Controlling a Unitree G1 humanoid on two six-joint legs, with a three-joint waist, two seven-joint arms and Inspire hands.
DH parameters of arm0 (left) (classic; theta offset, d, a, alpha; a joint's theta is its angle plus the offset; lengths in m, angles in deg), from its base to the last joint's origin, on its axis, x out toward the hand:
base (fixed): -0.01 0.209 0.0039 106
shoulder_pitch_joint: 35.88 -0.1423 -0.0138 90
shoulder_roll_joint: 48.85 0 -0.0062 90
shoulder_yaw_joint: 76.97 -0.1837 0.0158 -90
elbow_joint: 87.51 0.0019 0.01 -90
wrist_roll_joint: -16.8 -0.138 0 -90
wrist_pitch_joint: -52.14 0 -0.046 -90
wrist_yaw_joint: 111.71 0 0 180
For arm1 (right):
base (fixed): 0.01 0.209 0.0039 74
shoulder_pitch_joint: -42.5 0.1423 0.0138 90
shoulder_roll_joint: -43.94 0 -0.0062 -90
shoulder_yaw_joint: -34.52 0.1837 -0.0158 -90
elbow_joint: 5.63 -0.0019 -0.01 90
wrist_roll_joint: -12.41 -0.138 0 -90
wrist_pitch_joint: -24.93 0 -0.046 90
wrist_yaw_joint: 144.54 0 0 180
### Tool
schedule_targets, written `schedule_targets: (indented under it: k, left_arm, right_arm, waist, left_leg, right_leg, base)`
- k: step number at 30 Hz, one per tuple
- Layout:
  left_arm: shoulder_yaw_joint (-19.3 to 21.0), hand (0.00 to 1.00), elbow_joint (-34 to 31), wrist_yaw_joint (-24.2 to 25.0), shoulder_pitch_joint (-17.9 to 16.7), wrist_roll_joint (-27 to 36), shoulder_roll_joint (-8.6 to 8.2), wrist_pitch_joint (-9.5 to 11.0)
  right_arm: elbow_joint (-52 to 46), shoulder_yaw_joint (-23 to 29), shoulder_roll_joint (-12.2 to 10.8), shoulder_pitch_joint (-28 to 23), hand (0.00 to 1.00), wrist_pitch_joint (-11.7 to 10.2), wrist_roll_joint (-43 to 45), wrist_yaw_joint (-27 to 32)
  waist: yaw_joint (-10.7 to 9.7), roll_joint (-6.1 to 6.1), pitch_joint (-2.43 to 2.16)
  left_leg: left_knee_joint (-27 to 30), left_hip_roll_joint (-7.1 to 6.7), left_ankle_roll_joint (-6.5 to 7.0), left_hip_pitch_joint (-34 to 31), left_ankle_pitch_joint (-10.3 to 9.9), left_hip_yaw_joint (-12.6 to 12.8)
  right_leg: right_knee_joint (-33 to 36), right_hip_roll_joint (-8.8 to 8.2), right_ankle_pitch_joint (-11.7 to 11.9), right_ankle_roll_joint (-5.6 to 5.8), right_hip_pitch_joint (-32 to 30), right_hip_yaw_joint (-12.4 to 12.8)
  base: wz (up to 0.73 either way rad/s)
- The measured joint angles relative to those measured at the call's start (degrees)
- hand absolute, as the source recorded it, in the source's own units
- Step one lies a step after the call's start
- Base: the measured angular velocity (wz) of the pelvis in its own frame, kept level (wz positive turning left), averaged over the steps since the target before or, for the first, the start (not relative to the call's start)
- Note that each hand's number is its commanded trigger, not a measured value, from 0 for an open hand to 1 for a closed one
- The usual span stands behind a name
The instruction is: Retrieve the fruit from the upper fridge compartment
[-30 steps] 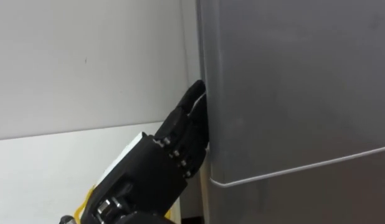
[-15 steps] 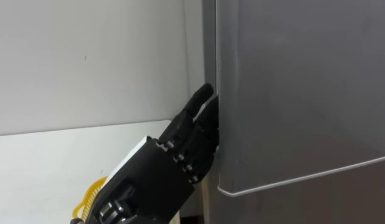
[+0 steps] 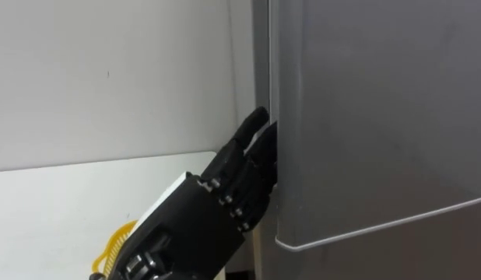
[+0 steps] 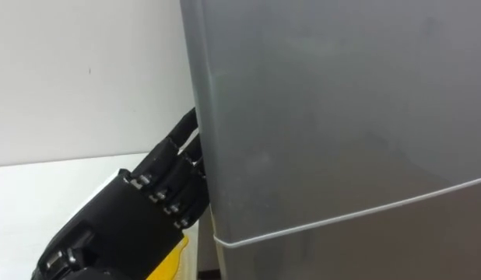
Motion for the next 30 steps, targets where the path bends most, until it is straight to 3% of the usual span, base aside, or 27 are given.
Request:
schedule_targets:
  k: [3, 4, 5, 11, 12, 13, 14, 15, 19, 23, 30]
  left_arm:
    - [0.0, 0.00, 0.0, 0.0, 0.0, 0.0, -0.01, 0.0]
    - [0.0, 0.82, 0.0, 0.0, 0.0, -0.1, -0.02, 0.1]
    - [0.0, 1.00, 0.0, 0.0, 0.0, -0.1, -0.02, 0.1]
    - [0.0, 1.00, 0.1, -0.5, 0.0, -0.2, -0.07, 0.5]
    - [-0.1, 0.84, 0.1, -0.5, 0.0, -0.2, -0.10, 0.7]
    - [-0.2, 0.76, 0.1, -0.5, 0.0, -0.2, -0.21, 0.9]
    - [-0.9, 0.54, 0.1, -0.5, 0.0, -0.1, -0.24, 1.5]
    - [-1.5, 0.00, 0.1, -0.4, 0.0, 0.1, -0.34, 1.7]
    - [-7.5, 0.00, 0.0, 2.4, 1.7, 2.3, -0.73, 2.5]
    - [-13.1, 0.00, 0.0, 7.6, 4.5, 2.1, -0.06, 1.6]
    - [-14.9, 0.00, 0.0, 12.7, 5.7, 2.1, 0.17, 1.0]
  right_arm:
    - [0.0, 0.0, 0.0, 0.0, 0.00, 0.2, 0.0, -0.1]
    - [0.0, 0.1, 0.1, 0.0, 0.00, 0.3, 0.1, -0.2]
    - [-0.1, 0.1, 0.2, 0.0, 0.00, 0.3, 0.1, -0.2]
    - [-0.2, 0.0, 0.5, 0.0, 0.00, 0.3, 0.1, -0.5]
    - [-0.1, 0.0, 0.5, 0.1, 0.00, 0.3, 0.1, -0.5]
    - [-0.1, -0.1, 0.6, 0.3, 0.00, 0.2, 0.1, -0.5]
    - [-0.1, -0.1, 0.7, 0.4, 0.00, 0.1, 0.0, -0.5]
    - [-0.1, -0.2, 0.7, 0.5, 0.00, -0.1, 0.0, -0.4]
    - [-0.1, -1.7, 1.2, 1.2, 0.00, -0.4, 0.0, -0.3]
    - [-0.1, -2.2, 1.6, 1.6, 0.00, -1.1, 0.0, 0.0]
    - [0.0, -2.2, 1.9, 1.4, 0.00, -1.4, -0.9, 0.0]
  waist:
    - [0.0, 0.15, 0.00]
    - [0.0, 0.25, -0.02]
    - [0.0, 0.32, -0.02]
    - [0.0, 0.48, -0.09]
    - [0.0, 0.48, -0.09]
    - [0.0, 0.47, -0.09]
    - [-0.1, 0.47, -0.09]
    - [-0.2, 0.47, -0.09]
    - [-1.7, 0.41, -0.05]
    - [-3.7, 0.53, -0.11]
    - [-5.5, 0.87, -0.07]
  left_leg:
    - [0.0, 0.00, 0.00, 0.0, 0.0, 0.2]
    - [0.0, 0.00, 0.00, 0.0, 0.0, 0.4]
    - [0.0, 0.00, 0.00, 0.0, 0.0, 0.8]
    - [0.2, -0.07, 0.01, -0.9, 0.0, 1.6]
    - [0.2, -0.07, 0.01, -1.0, 0.0, 1.6]
    - [0.2, -0.07, 0.02, -1.1, 0.0, 1.6]
    - [0.2, -0.07, 0.02, -1.1, 0.0, 1.6]
    - [0.2, -0.08, 0.02, -1.1, 0.0, 1.6]
    - [0.3, -0.08, 0.02, -1.0, 0.0, 1.8]
    - [0.3, 0.21, 0.01, -0.8, 0.0, 3.0]
    - [0.2, 0.75, 0.00, 0.1, 0.0, 4.6]
  right_leg:
    - [-0.1, 0.01, 0.0, 0.00, 0.0, 0.1]
    - [-0.1, 0.00, 0.0, 0.04, 0.0, 0.2]
    - [-0.1, -0.02, 0.0, 0.07, 0.0, 0.2]
    - [0.0, -0.28, 0.2, 0.29, -0.5, -0.1]
    - [0.1, -0.29, 0.2, 0.32, -0.7, -0.1]
    - [0.1, -0.30, 0.2, 0.36, -0.8, 0.0]
    - [0.1, -0.29, 0.3, 0.39, -0.8, 0.2]
    - [0.1, -0.28, 0.3, 0.41, -0.8, 0.4]
    - [0.1, -0.24, 0.4, 0.43, -0.6, 1.3]
    - [0.1, -0.01, 0.5, 0.24, -0.7, 2.2]
    - [0.0, 0.74, 0.7, -0.10, -1.0, 4.4]
  base:
    - [0.00]
    - [0.00]
    - [0.00]
    - [0.05]
    - [0.09]
    - [0.00]
    - [0.00]
    - [-0.04]
    - [-0.08]
    - [-0.15]
    - [-0.16]
